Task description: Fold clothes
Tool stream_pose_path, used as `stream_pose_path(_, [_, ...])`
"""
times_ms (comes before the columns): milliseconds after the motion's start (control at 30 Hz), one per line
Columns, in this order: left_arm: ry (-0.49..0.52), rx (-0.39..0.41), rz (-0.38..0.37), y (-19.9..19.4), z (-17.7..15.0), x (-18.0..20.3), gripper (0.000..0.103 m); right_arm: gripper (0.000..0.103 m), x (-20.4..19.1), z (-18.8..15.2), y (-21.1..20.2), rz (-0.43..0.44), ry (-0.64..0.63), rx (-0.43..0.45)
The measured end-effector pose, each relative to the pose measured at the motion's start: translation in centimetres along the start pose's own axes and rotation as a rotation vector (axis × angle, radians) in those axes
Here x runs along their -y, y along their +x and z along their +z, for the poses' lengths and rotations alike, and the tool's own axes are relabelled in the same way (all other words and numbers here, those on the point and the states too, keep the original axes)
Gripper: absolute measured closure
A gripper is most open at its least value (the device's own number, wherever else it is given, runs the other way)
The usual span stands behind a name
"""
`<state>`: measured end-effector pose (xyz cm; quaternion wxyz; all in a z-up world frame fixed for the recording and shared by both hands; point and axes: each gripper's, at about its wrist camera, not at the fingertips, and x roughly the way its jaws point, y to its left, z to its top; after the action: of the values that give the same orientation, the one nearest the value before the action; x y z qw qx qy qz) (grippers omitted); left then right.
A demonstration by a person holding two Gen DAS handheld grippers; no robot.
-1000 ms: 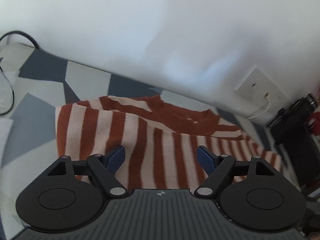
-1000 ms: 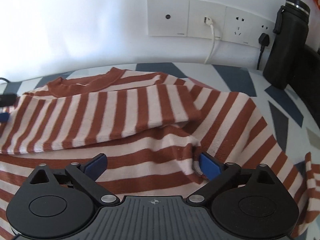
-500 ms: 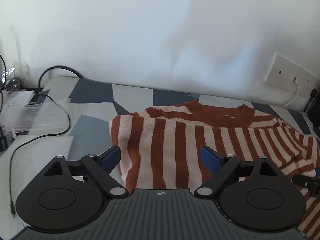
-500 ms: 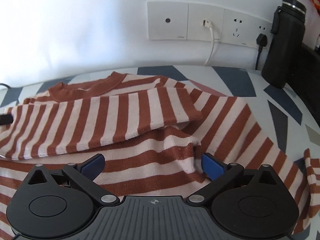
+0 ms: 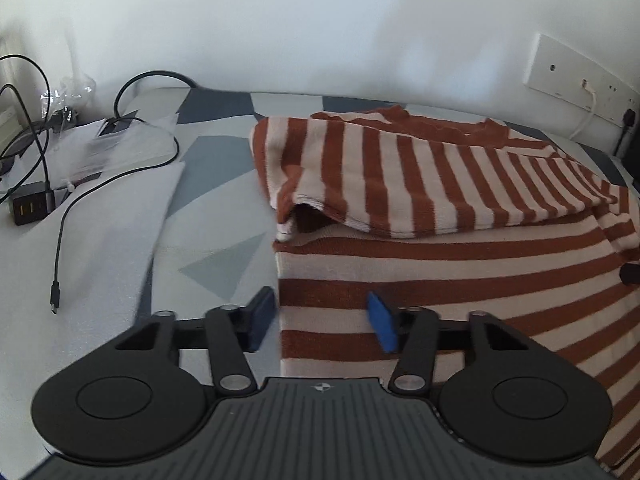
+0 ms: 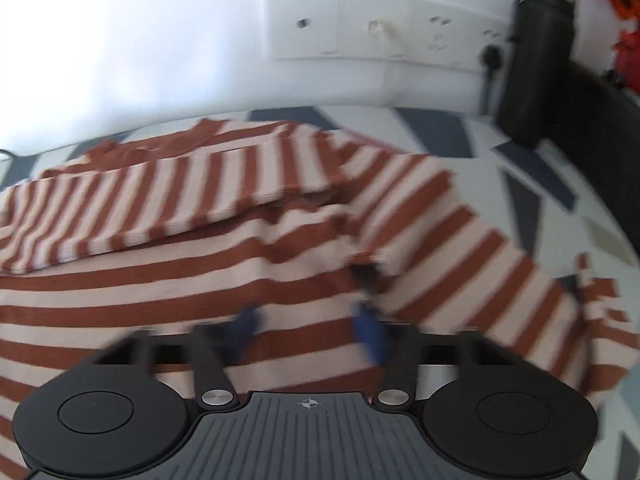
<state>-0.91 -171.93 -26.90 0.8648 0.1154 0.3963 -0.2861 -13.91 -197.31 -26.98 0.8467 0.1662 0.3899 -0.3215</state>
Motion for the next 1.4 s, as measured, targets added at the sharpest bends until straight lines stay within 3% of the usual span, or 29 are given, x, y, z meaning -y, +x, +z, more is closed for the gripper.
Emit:
stream_pose_path(67, [-0.011,-0.005,0.002,-0.4,-0.3,0.3,0.072,0.093,0.7,-0.4,-0.4,0.035,0.025,-0.005])
stream_pose_path(233, [0.028,-0.002,-0.003,-1.7,-1.6,0.9,0.080,0.099,1.3,-1.9,-1.6,0.060,0.033,-0.006])
stream_pose_path(433, [0.017,-0.024,-0.030,-2.8,-2.7,0.5,0.080,0.102,1.6,-3.9,-3.0,0.055,-0.009,-0.007])
stream_pose_path(500, [0.018,-0.030,-0.004,-3.1,-2.9,0.5,0.064,0.102,2.0,-4.1,-3.4,0.066,0.020,-0.028])
stream_pose_path(533, [0.017,-0.039,0.027,-3.0,-2.9,0.4,0.033,0.100,2.3,-4.1,-3.5,0.078,0.044,-0.038])
stream_pose_path(567, [0.015,-0.051,0.059,-2.9,-2.9,0.3,0.010,0.095,2.7,-3.9,-3.6,0.088,0.064,-0.042])
stream_pose_path(700, [-0.011,-0.067,0.005,-2.3,-2.5,-0.6,0.010,0.068,3.8,-2.7,-3.7,0.129,0.120,0.000])
stream_pose_path(767, [0.000,-0.065,0.013,-1.8,-2.3,-0.4,0.009,0.045,3.6,-1.9,-3.0,0.119,0.093,0.008])
stream_pose_path(800, [-0.004,-0.063,0.013,-1.7,-2.2,-0.2,0.009,0.046,3.3,-1.5,-2.4,0.092,0.067,0.007])
stream_pose_path(833, [-0.005,-0.066,0.013,-1.7,-2.1,0.0,0.013,0.046,3.0,-1.3,-1.6,0.065,0.043,-0.002])
stream_pose_path(867, [0.018,-0.066,-0.010,-1.9,-2.1,0.3,0.029,0.052,2.6,-1.0,-0.8,0.040,0.020,-0.017])
stream_pose_path(900, [0.045,-0.065,-0.038,-2.2,-2.1,0.6,0.040,0.051,2.4,-0.9,-0.3,0.028,0.013,-0.016])
stream_pose_path(933, [0.072,-0.064,-0.066,-2.5,-2.0,1.0,0.064,0.058,2.4,-0.9,-0.2,0.035,0.016,-0.007])
stream_pose_path(967, [0.090,-0.067,-0.082,-2.8,-2.2,1.3,0.079,0.064,2.5,-1.0,-0.2,0.049,0.019,-0.005])
stream_pose_path(1000, [0.105,-0.069,-0.095,-3.0,-2.4,1.5,0.085,0.071,2.7,-1.2,-0.4,0.065,0.022,-0.007])
stream_pose_path(1033, [0.109,-0.073,-0.099,-3.3,-2.7,1.6,0.090,0.088,2.8,-1.3,-0.6,0.080,0.025,-0.009])
stream_pose_path(1200, [0.144,-0.108,-0.148,-4.9,-4.5,1.1,0.093,0.093,4.0,-3.3,-2.9,0.109,0.111,-0.059])
stream_pose_path(1300, [0.114,-0.139,-0.177,-6.1,-5.8,0.0,0.092,0.093,4.5,-5.5,-4.9,0.117,0.131,-0.082])
stream_pose_path(1400, [0.069,-0.138,-0.170,-6.9,-6.8,-0.3,0.082,0.092,4.7,-7.4,-6.6,0.127,0.135,-0.087])
